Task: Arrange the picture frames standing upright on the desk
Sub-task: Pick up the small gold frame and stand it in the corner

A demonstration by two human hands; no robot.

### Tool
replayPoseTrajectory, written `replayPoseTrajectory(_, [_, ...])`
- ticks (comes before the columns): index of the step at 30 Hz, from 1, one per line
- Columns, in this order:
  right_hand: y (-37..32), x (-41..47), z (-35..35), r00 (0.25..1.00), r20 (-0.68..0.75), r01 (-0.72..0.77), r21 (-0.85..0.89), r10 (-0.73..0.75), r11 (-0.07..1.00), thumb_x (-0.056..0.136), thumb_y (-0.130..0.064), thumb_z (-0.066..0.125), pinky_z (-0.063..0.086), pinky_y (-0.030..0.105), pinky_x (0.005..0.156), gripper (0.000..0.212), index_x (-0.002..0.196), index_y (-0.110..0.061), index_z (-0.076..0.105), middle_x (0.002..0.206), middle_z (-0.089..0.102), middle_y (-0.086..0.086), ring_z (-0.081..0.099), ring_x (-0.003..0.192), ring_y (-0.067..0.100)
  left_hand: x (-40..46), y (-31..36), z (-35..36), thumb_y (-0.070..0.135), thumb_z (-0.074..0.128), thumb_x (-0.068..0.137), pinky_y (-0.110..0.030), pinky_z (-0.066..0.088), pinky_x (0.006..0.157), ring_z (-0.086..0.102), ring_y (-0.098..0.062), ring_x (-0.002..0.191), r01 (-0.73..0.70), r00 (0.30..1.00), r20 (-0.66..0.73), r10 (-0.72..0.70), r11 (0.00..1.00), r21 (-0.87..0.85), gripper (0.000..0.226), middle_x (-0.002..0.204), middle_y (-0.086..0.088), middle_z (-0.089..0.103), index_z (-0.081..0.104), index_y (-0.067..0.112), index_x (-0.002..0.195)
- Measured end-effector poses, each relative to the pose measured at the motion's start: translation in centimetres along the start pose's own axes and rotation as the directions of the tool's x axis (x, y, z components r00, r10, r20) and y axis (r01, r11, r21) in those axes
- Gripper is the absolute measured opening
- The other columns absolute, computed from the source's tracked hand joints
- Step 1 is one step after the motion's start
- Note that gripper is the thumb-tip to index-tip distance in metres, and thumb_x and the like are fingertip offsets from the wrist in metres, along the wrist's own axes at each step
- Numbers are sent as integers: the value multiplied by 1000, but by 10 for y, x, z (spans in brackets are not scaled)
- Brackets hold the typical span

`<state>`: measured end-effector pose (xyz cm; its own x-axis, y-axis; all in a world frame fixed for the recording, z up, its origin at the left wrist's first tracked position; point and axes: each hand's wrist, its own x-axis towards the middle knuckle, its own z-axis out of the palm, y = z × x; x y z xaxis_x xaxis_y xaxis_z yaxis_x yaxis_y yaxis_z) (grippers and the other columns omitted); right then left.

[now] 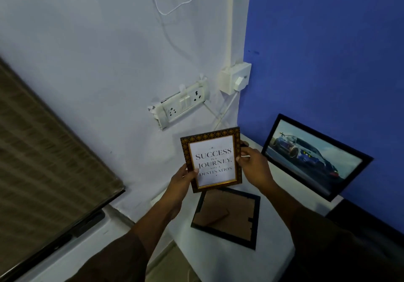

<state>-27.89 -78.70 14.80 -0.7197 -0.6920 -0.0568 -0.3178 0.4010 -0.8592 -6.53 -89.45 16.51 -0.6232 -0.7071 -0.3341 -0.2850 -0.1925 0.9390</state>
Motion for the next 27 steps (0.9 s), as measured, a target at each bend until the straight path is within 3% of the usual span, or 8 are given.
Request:
replayPoseTrajectory(3, [5,32,21,1000,18,-23,-5,23,1000,92,-13,62,54,36,89,27,119,-13,68,110,66,2,68,104,23,36,-12,-13,19,54,100,-3,48,74,66,14,96,38,999,5,-38,999,24,37,129,6,68,60,26,135])
replayPoseTrajectory(5, [8,50,34,997,55,-48,14,47,999,93,-13,62,49,29,86,28,120,-13,68,108,65,0,65,104,20,56,-16,-21,18,55,101,2,46,66,65,19,89,49,999,13,-49,999,-6,37,126,8,67,58,23,137])
replayPoseTrajectory(10, [19,93,70,988,126,-97,63,89,993,95,-17,63,47,26,89,32,127,-13,64,121,66,8,60,109,19,104,-31,-34,15,55,101,2,46,68,64,19,90,79,997,29,-78,996,-29,39,121,14,63,50,24,138])
replayPoseTrajectory(12, [26,110,83,982,153,-120,57,111,991,95,-18,63,44,19,84,35,130,-14,62,124,63,8,58,109,15,116,-34,-36,10,53,101,1,47,69,63,2,106,91,996,21,-90,995,-44,39,128,5,60,47,22,138])
replayPoseTrajectory(14, [35,123,94,975,178,-142,55,130,988,95,-17,65,45,20,89,40,134,-14,59,129,62,10,60,115,19,126,-37,-36,2,52,100,1,47,67,53,-13,116,82,997,-6,-83,994,-71,45,132,1,52,43,14,143])
replayPoseTrajectory(19, [49,147,110,971,203,-138,63,123,988,90,-10,71,42,29,106,56,142,-13,50,138,55,11,54,128,23,153,-57,-29,-5,62,92,-8,53,75,57,-10,109,72,995,-64,-80,991,-113,60,139,-9,53,40,9,146])
replayPoseTrajectory(22, [52,155,116,972,205,-125,57,111,990,91,-8,71,39,26,106,62,147,-11,45,142,50,12,51,131,22,156,-65,-21,4,65,81,-15,54,80,60,-11,114,53,992,-108,-71,986,-161,62,130,-1,60,45,18,138])
replayPoseTrajectory(27, [56,163,118,973,223,-56,-26,60,998,92,-15,71,36,24,103,65,150,-10,41,143,48,15,47,133,26,161,-80,-18,-4,64,92,-14,55,79,60,-20,118,76,977,-177,-116,974,-214,55,133,-5,61,48,12,141])
